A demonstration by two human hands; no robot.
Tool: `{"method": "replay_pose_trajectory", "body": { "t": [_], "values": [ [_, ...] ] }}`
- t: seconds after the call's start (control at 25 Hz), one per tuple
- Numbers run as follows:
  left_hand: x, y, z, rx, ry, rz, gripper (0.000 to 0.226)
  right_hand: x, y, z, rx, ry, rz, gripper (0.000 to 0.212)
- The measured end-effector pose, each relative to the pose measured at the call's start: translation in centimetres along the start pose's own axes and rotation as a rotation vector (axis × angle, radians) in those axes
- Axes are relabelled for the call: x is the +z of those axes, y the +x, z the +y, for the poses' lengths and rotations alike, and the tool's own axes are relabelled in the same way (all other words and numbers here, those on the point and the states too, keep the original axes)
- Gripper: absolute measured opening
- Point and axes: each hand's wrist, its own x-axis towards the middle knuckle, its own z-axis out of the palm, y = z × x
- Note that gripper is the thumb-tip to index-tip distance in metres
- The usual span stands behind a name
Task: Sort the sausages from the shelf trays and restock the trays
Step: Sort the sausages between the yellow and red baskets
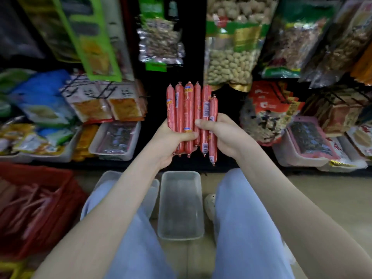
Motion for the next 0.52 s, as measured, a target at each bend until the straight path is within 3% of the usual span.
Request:
{"method": "replay_pose_trajectory", "body": {
  "t": [0.2,0.52],
  "values": [
    [-9.8,-4.1,0.1,0.105,-0.065,0.341,0.048,11.4,4.2,1.3,0.025,0.001,-0.254,0.025],
    [-23.0,-14.9,-1.3,0.185,-0.209,0.801,0.048,29.2,5.6,5.6,0.23,0.025,-0.743,0.023]
  ]
}}
